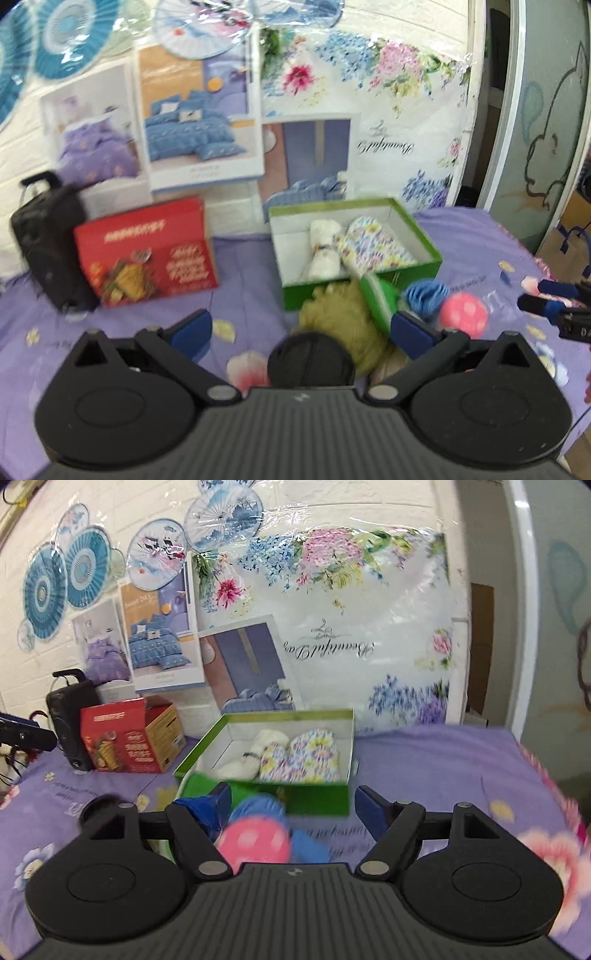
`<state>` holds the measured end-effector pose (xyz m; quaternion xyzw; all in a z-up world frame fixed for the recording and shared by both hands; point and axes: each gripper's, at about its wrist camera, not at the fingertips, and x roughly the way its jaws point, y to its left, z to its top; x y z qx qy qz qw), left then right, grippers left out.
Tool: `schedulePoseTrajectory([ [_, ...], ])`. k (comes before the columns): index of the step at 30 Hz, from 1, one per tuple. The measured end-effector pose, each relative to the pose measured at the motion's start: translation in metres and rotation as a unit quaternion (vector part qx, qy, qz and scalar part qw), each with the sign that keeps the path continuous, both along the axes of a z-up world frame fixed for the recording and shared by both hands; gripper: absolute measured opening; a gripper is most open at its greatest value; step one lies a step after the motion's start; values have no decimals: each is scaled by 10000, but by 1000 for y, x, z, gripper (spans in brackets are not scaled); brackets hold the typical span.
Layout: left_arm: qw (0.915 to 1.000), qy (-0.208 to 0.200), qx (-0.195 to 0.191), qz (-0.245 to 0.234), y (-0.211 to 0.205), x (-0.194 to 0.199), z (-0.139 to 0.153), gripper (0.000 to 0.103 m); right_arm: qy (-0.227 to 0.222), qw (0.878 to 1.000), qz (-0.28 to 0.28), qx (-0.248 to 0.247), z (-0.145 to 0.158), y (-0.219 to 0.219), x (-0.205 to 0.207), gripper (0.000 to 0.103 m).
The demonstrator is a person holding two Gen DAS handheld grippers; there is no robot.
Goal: Organize soft objects
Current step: 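Lower both items into the green box and open both tools, then move the right tool to the purple yarn ball while the left tool approaches the rope bundle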
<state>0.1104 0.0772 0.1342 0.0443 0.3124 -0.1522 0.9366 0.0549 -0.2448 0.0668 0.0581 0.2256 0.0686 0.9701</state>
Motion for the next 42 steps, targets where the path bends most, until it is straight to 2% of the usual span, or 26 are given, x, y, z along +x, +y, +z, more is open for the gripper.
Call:
schedulePoseTrajectory([
  [3, 9991, 264, 4, 340, 15, -31, -33, 103, 211, 9994, -13, 290, -38, 16, -33, 60],
  [7, 9932, 685, -119, 930, 32, -59, -84, 103, 407, 9983, -55, 402, -80, 46, -60, 60],
  [11, 9894, 1067, -224, 956, 35, -74, -117, 103, 539, 9970, 111, 546, -104, 71, -66, 61],
  [14, 9906, 1069, -299, 803, 38, -78, -121, 103, 706, 9964, 302, 348, -110, 90, -62, 61],
  [18, 9874, 976, -442, 1163, 63, -80, -119, 103, 683, 9951, 695, -149, -106, 124, -50, 61],
  [20, 9848, 994, -489, 1341, 76, -80, -118, 103, 611, 9949, 770, -209, -101, 135, -37, 61],
  [22, 9826, 995, -537, 1473, 89, -81, -118, 103, 528, 9957, 701, -303, -99, 146, -17, 61],
  [25, 9802, 1014, -602, 1592, 102, -81, -120, 103, 663, 9948, 617, -462, -99, 161, 12, 61],
  [27, 9787, 1061, -651, 1630, 107, -80, -122, 103, 788, 9928, 753, -497, -102, 172, 27, 61],
  [29, 9780, 1105, -672, 1637, 110, -78, -123, 103, 882, 9907, 735, -735, -111, 180, 36, 61],
  [30, 9783, 1095, -684, 1619, 110, -78, -123, 103, 952, 9899, 741, -745, -116, 178, 38, 62],
  [34, 9807, 1058, -647, 1514, 104, -75, -121, 103, 1075, 9909, 809, 56, -114, 144, 17, 64],
  [37, 9830, 1086, -564, 1365, 92, -71, -122, 103, 1061, 9911, 687, 416, -106, 107, -10, 65],
  [39, 9851, 1068, -470, 1264, 82, -69, -121, 103, 1072, 9933, 339, 267, -99, 81, -31, 66],
  [42, 9874, 1026, -414, 1136, 68, -68, -118, 103, 1349, 9887, -193, -620, -101, 55, -54, 66],
])
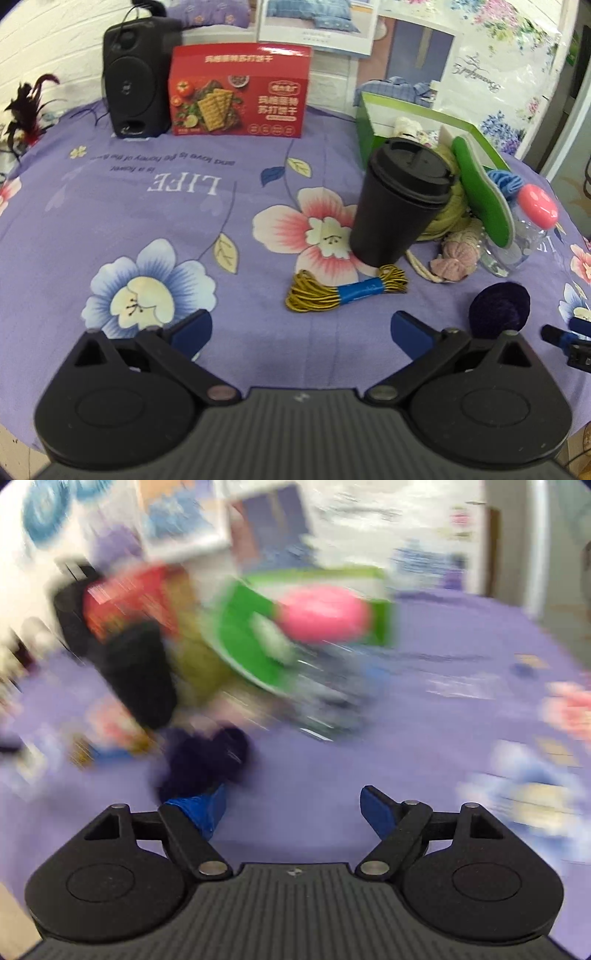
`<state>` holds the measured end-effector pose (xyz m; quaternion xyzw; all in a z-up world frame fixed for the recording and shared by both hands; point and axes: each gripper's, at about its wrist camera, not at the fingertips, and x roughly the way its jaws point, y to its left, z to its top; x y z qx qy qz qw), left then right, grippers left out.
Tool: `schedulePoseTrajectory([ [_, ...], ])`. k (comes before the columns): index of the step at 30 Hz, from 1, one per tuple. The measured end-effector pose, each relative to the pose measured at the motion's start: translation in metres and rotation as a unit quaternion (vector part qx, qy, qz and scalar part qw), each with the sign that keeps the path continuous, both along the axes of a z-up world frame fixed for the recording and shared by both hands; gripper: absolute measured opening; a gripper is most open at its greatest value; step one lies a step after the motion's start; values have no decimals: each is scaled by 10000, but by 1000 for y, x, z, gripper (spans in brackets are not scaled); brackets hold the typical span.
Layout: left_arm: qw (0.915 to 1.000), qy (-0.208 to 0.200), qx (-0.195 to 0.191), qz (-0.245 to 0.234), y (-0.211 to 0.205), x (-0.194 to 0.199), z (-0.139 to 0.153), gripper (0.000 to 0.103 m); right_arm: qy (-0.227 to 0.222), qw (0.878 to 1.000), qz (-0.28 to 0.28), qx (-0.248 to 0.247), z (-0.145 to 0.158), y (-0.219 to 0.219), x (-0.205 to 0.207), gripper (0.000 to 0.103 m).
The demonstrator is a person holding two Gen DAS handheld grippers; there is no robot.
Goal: Organize soft objects
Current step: 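Move the right tool to the purple yarn ball while the left tool approaches the rope bundle, then grasp the dark purple yarn ball with the right tool and lift it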
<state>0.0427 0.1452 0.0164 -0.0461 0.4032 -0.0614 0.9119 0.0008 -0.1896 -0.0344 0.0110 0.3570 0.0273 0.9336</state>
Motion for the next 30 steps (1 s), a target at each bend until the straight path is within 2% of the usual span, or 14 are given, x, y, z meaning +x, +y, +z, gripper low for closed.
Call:
schedulePoseTrajectory([
  [2, 9999, -30, 33, -102, -10, 1, 1, 103, -228, 9991, -359, -45, 4, -20, -19, 66],
  [4, 9998, -28, 105, -167, -19, 2, 1, 103, -429, 9972, -446, 422, 11, -32, -31, 66],
  [7, 9990, -34, 296, -326, -30, 0, 1, 103, -517, 9957, -94, 763, 15, -22, -29, 66],
  [11, 9966, -92, 592, -564, -42, -3, -1, 103, -506, 9961, 413, 593, 9, 11, -14, 66],
  [13, 9932, -152, 747, -879, -49, 0, -3, 103, -414, 9961, 549, 548, 5, 21, -8, 66],
  [16, 9799, -339, 1045, -1668, -58, 10, -9, 103, -310, 9964, 646, 456, 0, 30, 1, 66],
  [20, 9488, -388, 1215, -2891, -62, 30, -27, 103, -179, 9968, 619, 466, -6, 34, 4, 66],
  [21, 9427, -407, 1259, -3063, -61, 35, -32, 103, -136, 9970, 604, 460, -8, 35, 8, 67],
  [24, 9315, -367, 1373, -3349, -55, 54, -43, 103, -61, 9975, 562, 419, -12, 39, 13, 67],
  [26, 9254, -249, 1299, -3552, -48, 67, -49, 103, 22, 9975, 549, 440, -15, 37, 16, 67],
  [28, 9160, -54, 1067, -3868, -43, 82, -53, 103, 123, 9976, 505, 454, -20, 34, 18, 67],
  [30, 9073, 240, 856, -4110, -43, 96, -56, 103, 243, 9959, 483, 728, -25, 27, 23, 67],
])
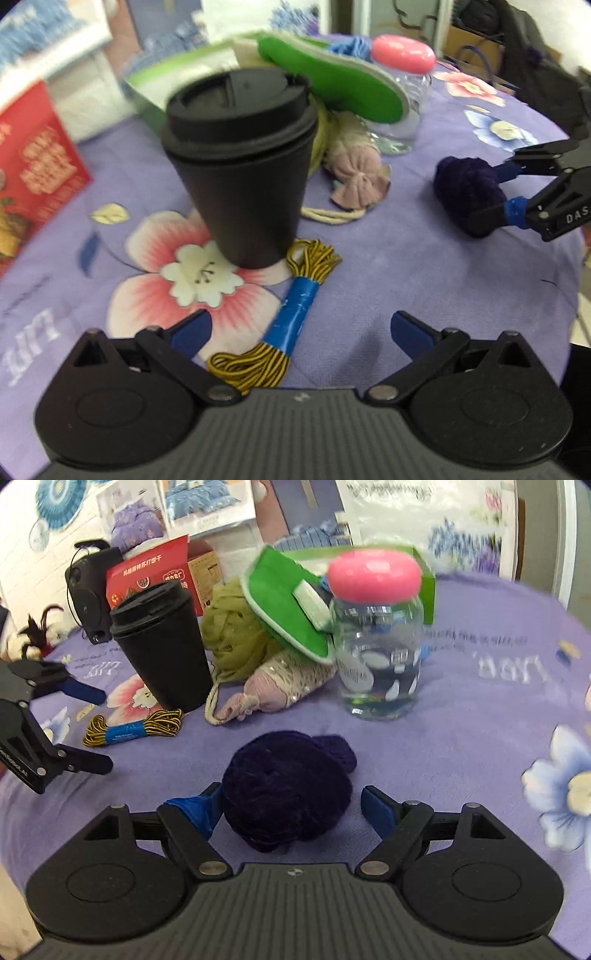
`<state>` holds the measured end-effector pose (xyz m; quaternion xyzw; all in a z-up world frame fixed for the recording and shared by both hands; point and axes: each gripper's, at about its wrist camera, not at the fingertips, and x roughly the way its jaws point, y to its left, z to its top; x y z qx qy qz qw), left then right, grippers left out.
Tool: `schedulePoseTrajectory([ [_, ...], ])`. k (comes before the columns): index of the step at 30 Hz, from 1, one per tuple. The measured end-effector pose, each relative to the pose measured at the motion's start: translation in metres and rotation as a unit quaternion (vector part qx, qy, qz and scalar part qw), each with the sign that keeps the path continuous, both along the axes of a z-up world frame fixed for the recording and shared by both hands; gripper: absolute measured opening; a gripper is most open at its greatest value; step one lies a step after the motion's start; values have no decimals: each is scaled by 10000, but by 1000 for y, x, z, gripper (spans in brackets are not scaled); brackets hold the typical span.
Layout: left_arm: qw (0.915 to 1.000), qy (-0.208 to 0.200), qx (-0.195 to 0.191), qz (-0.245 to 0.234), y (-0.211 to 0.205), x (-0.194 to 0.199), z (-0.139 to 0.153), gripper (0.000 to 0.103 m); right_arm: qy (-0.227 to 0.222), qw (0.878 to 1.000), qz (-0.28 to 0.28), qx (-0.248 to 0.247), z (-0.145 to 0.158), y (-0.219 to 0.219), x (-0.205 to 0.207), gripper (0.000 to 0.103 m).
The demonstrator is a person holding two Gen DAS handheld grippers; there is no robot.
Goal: Organize soft objects
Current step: 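Grasp the dark purple yarn ball with the right tool and lift it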
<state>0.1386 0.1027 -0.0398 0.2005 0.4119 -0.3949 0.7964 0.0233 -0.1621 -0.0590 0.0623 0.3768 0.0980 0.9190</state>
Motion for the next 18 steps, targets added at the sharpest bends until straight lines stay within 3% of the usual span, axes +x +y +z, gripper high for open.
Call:
schedulePoseTrajectory([
  [4, 9954, 902, -9, -318, 0, 15, -8, 103, 45, 10000, 22, 72, 0, -1, 2, 67],
  [9, 9913, 1280, -240, -211, 7, -15, -5, 103, -4, 10000, 5, 99, 1, -2, 0, 67],
  [11, 9931, 1154, -209, -13, 4, -30, -5, 103, -26, 10000, 48, 65, 0, -2, 0, 67],
  [15, 9962, 523, 452, 521, -11, -37, -15, 103, -50, 9997, 174, -180, -6, 5, 6, 68],
  [18, 9960, 431, 393, 672, -16, -33, -19, 103, -168, 9967, 349, -711, -12, 19, 9, 69],
])
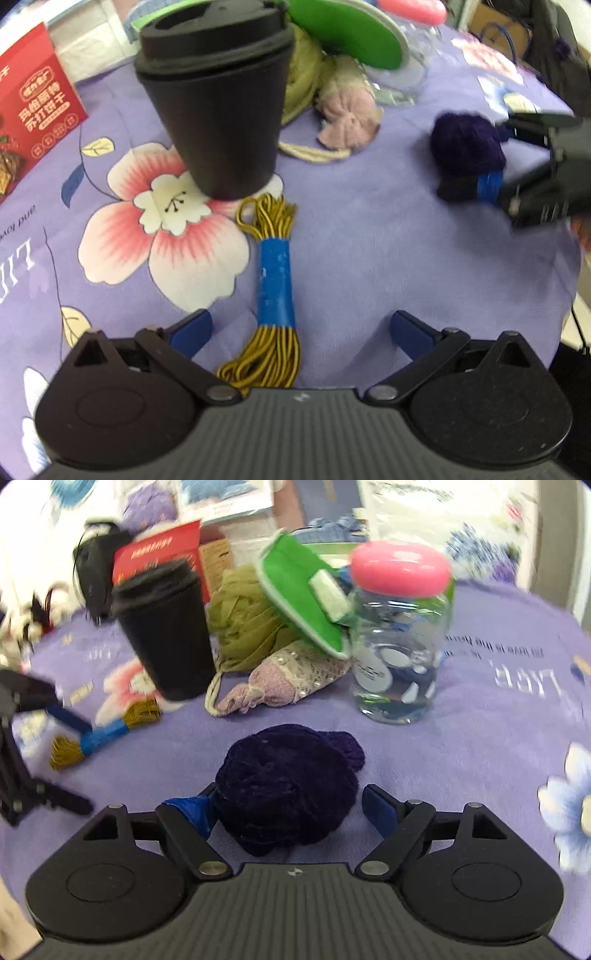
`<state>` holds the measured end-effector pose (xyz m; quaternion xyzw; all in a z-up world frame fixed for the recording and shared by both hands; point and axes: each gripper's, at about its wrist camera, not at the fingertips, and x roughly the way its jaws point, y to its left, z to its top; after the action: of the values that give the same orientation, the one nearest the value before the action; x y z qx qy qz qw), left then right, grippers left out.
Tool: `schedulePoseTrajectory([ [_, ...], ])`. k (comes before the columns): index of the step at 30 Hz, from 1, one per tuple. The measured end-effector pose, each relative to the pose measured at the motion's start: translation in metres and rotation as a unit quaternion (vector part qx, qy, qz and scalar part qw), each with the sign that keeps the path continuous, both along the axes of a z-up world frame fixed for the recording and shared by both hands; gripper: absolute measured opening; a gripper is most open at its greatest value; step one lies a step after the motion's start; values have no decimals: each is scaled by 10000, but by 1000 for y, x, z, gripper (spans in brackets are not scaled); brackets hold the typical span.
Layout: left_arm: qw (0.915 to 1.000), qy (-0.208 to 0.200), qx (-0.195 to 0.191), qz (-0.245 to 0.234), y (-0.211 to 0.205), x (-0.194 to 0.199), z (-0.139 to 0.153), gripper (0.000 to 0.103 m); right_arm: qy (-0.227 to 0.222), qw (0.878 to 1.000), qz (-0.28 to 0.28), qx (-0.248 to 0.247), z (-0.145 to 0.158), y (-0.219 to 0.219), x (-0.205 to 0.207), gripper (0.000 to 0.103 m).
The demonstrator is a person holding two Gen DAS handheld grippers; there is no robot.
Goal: Organize soft objects
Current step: 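Grasp the dark purple yarn ball with the right tool and lift it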
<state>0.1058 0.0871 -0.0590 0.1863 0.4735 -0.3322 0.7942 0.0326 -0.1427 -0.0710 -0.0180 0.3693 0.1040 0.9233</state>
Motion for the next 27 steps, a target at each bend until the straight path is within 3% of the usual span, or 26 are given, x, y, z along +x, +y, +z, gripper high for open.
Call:
schedulePoseTrajectory([
  [2, 10000, 42, 7, 58, -1, 2, 0, 103, -120, 9998, 30, -169, -3, 3, -2, 70],
  [6, 10000, -36, 8, 79, -2, -2, -1, 103, -344, 9993, -98, 121, -10, -4, -8, 71],
  [20, 9997, -182, 80, -102, -3, -3, -5, 103, -238, 9994, -215, -122, -9, 6, 4, 76],
  [27, 9999, -8, 147, -68, -3, -2, -3, 102, -179, 9995, -221, -119, -7, 6, 6, 76],
])
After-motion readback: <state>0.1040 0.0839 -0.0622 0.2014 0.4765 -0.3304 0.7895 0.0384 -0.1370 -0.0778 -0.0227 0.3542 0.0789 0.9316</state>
